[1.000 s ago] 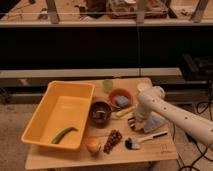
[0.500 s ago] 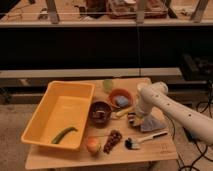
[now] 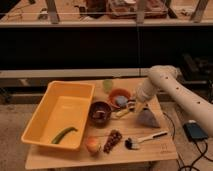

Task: Place eraser in plastic cup

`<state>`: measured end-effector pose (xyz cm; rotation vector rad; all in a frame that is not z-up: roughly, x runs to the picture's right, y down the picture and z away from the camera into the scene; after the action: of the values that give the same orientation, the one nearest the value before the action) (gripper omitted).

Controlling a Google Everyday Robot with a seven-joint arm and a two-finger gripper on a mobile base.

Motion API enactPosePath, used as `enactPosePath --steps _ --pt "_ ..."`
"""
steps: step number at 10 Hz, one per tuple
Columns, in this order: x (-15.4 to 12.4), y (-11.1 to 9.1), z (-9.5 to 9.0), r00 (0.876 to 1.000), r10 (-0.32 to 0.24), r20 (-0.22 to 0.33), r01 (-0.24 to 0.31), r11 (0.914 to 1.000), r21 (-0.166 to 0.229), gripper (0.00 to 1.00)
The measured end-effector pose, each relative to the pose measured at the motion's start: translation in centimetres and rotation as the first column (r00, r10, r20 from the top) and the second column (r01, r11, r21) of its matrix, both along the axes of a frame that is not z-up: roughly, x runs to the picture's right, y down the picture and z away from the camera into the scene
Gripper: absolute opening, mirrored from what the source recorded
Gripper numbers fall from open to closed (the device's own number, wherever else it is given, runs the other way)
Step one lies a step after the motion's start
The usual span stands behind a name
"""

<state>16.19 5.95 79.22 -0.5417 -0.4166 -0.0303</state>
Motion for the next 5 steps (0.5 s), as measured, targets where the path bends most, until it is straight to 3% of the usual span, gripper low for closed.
enactPosePath --steps 1,3,4,5 --pt "0.1 -1.8 0.1 0.997 0.056 0.056 -0.056 0.9984 0.006 0.18" --pt "0.4 -3.1 0.2 0.981 0.137 0.14 -0.138 0.9904 0.0 0.18" --pt "0.3 -3.6 0.4 0.977 0.15 0.152 -0.152 0.9884 0.003 0.18" --pt "0.0 -5.0 1.0 0.984 0.131 0.118 -0.135 0.9906 0.022 0.18"
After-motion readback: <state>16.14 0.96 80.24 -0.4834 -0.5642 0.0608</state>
